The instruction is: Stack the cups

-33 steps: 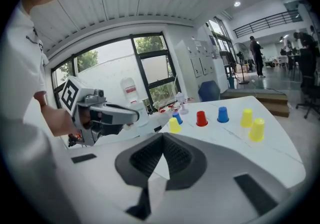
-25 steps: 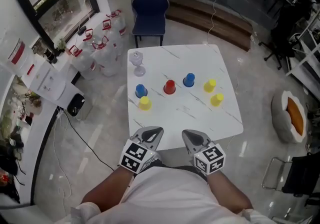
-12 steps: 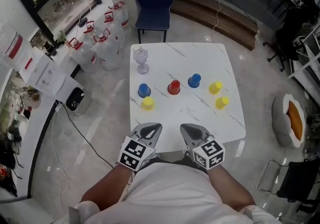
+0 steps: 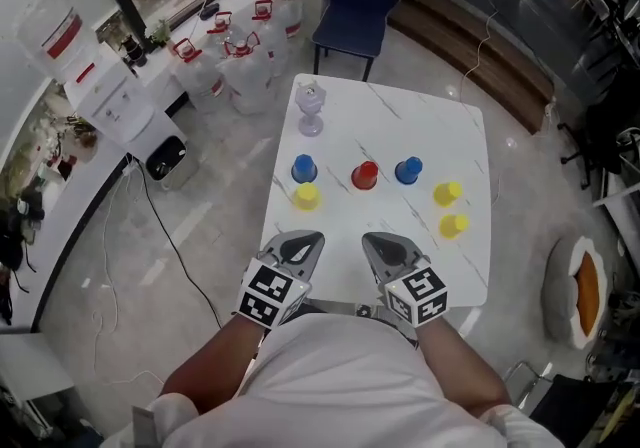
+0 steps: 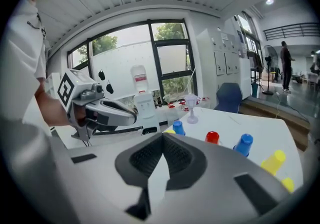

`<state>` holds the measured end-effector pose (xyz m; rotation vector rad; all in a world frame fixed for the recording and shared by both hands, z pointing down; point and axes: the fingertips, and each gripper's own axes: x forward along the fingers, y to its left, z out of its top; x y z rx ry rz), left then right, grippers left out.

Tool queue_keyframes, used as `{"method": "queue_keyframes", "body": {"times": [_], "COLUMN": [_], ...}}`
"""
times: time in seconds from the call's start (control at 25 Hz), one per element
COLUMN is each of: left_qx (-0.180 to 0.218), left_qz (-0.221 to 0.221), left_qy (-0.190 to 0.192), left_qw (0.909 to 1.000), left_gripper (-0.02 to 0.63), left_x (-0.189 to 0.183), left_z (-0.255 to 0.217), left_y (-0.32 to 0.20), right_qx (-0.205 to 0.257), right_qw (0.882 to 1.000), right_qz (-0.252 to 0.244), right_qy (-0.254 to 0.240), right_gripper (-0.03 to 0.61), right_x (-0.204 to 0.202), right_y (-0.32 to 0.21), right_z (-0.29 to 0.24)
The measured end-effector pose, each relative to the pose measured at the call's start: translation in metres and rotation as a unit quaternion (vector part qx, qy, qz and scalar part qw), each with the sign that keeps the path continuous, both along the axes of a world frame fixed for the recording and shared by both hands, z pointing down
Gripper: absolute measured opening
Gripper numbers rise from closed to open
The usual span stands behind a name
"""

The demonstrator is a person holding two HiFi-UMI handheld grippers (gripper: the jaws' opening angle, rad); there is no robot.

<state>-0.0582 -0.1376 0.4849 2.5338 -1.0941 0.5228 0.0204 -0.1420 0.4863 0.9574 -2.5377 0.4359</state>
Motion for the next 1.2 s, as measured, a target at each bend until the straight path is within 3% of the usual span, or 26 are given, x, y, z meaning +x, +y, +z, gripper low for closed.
{"method": "queue_keyframes", "body": {"times": [0.2,0.4,0.56,0.72,1.0,1.2], "left_qx": [-0.005,-0.026,-0.029,-0.045,-0.060,-0.069], "left_qz": [-0.035,-0.064,-0.088,-0.108,-0.123,-0.123], "left_qy": [-0.014,-0.023,-0.034,-0.041,-0.046,-0.045], "left_qw": [0.9993,0.9973,0.9951,0.9923,0.9895,0.9890], "left_gripper": [0.008,0.008,0.008,0.008,0.008,0.008], "left_x": [-0.011,-0.032,-0.053,-0.075,-0.102,-0.113], "left_z": [0.004,0.017,0.024,0.028,0.035,0.039], "left_y": [0.002,0.013,0.022,0.033,0.046,0.048], "right_qx": [0.000,0.024,0.032,0.030,0.000,-0.012], "right_qw": [0.999,0.990,0.982,0.975,0.972,0.972], "right_qz": [-0.042,-0.108,-0.139,-0.145,-0.134,-0.130], "right_qy": [0.025,0.085,0.123,0.165,0.191,0.196], "right_gripper": [0.006,0.008,0.099,0.168,0.270,0.270], "right_x": [-0.013,-0.052,-0.086,-0.108,-0.131,-0.141], "right_y": [-0.012,-0.023,-0.041,-0.067,-0.103,-0.109], "right_z": [0.015,0.049,0.079,0.107,0.139,0.146]}}
